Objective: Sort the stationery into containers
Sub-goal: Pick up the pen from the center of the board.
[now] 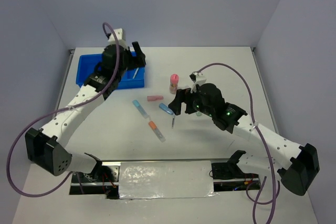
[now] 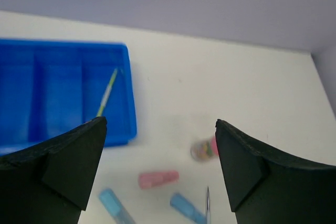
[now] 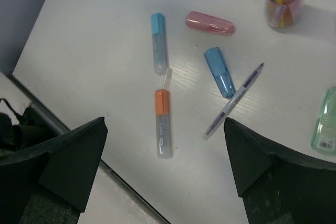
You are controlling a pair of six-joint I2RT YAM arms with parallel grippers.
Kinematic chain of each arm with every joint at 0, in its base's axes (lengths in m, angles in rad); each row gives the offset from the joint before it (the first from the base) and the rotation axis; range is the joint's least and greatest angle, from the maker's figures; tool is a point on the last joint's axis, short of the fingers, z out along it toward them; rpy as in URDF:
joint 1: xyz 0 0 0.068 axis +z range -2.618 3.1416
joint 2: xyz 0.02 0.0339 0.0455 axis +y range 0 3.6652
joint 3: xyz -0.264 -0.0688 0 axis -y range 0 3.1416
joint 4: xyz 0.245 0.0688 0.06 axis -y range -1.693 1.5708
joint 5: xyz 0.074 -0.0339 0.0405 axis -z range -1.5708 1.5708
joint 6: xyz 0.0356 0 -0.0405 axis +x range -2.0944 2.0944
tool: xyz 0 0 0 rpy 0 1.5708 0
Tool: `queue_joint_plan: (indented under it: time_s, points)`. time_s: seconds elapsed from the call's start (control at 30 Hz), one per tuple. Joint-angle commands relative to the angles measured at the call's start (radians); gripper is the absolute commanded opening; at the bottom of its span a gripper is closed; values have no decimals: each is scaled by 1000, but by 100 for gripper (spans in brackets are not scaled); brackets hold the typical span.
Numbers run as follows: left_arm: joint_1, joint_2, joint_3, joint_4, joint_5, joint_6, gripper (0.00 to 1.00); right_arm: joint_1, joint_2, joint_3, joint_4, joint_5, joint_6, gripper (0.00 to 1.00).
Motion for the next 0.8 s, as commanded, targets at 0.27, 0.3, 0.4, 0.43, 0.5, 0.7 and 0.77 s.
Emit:
queue_joint_plan:
  time_s: [0.27,0.3,0.4,0.43,0.5,0.7,0.77]
  points:
    - [-221,-80,-290,-347,-70,-410,91,42,188,105,-203,309,133,80]
    - [-222,-97,-305,-370,-73,-438,92,52,234,103,-203,322,141,72]
    - [-222,-132,-335,-401,-71,-437,92,62,316,99,-180,337,165,59]
    - [-222,-143,-339,-418,-65,-428,92,68,336,99,-167,340,175,58]
    - [-224,-178,-341,-432,-41,-383,92,79,391,110,-164,351,181,56]
    - [-226,-216,-295,-570,-19,-282,95,87,541,156,-160,372,208,48]
    - [-226,-238,-302,-587,-31,-256,95,91,566,162,-147,378,219,47]
